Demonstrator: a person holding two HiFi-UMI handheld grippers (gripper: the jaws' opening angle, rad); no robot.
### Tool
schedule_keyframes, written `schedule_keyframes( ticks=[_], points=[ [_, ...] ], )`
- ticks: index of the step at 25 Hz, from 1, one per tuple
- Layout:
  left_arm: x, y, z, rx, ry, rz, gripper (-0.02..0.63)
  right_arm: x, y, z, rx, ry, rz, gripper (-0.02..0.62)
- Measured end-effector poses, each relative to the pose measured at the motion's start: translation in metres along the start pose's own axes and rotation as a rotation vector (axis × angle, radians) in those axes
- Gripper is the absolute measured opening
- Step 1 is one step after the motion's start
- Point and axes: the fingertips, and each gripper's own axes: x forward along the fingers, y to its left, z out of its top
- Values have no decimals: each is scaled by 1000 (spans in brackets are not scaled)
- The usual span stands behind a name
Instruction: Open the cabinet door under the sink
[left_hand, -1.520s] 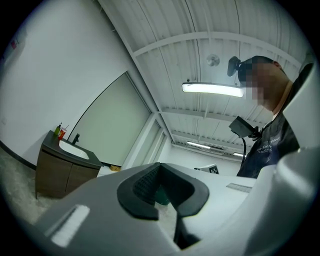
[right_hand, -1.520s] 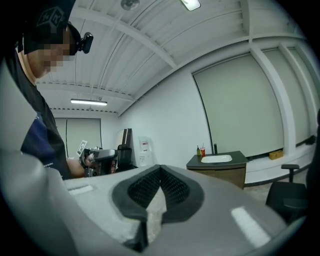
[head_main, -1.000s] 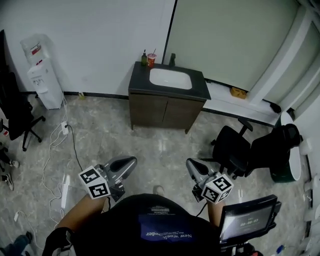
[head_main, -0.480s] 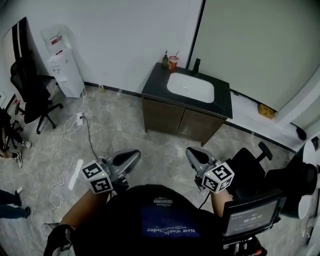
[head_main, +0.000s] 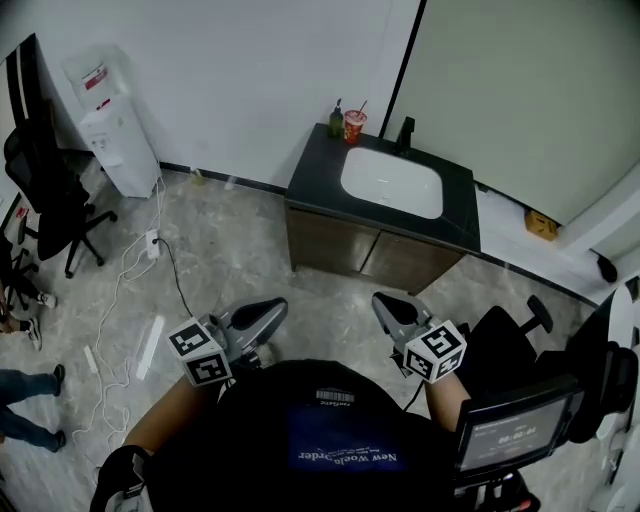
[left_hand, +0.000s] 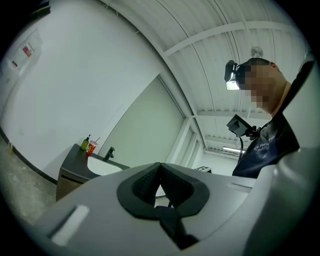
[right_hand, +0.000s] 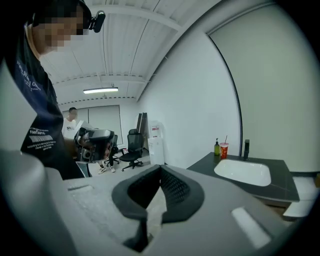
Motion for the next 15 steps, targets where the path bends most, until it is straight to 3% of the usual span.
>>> schedule_keyframes(
  ticks=[9, 15],
  points=[
    [45, 125, 50, 21, 102, -150, 0, 110, -46, 15, 15, 78, -98, 2],
    [88, 181, 46, -38, 148, -149, 0, 147, -95, 0, 67, 138, -97, 3]
  ],
)
